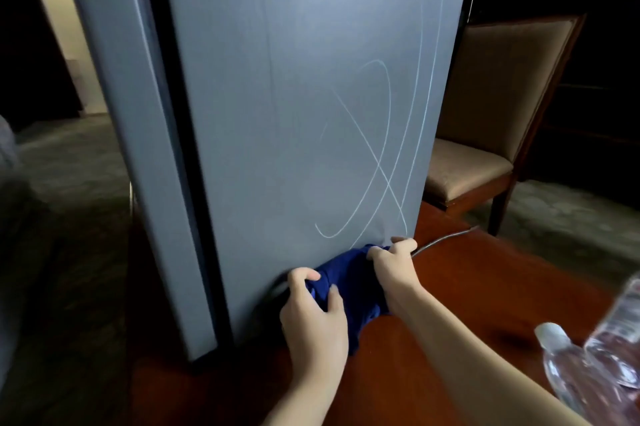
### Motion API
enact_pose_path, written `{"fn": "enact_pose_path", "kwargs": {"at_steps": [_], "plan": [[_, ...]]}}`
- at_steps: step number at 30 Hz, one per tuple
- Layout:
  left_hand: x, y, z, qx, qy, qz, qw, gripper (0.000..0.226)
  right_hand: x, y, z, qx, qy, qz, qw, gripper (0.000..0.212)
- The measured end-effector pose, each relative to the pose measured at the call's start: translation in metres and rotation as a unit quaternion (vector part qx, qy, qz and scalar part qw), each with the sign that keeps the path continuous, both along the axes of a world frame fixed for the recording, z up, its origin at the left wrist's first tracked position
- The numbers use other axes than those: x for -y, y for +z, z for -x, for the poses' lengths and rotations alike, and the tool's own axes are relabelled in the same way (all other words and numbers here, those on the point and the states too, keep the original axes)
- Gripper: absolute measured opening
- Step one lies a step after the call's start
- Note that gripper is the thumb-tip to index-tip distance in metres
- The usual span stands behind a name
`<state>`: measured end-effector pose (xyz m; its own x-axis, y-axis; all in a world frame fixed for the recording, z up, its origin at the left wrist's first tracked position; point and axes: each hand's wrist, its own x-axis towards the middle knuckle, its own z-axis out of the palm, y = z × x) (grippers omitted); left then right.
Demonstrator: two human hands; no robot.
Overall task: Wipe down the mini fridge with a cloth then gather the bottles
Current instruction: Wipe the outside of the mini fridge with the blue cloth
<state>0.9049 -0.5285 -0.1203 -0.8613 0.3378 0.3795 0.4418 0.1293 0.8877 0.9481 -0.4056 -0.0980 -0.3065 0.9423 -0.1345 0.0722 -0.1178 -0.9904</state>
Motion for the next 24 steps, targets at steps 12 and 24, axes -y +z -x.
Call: {"fn": "enact_pose_path", "kwargs": {"at_steps": [12, 24], "plan": [[-0.088, 0.005, -0.033, -0.030, -0.114, 0.059, 0.991, 0.029, -0.096, 0.001, -0.037, 0.030, -0.076, 0.017, 0.996, 0.031], [-0.042, 0.061, -0.014, -0.028, 0.006, -0.114, 0.993, 0.026, -0.054, 0.062, -0.026, -0.072, -0.011, -0.092, 0.993, 0.035]]}}
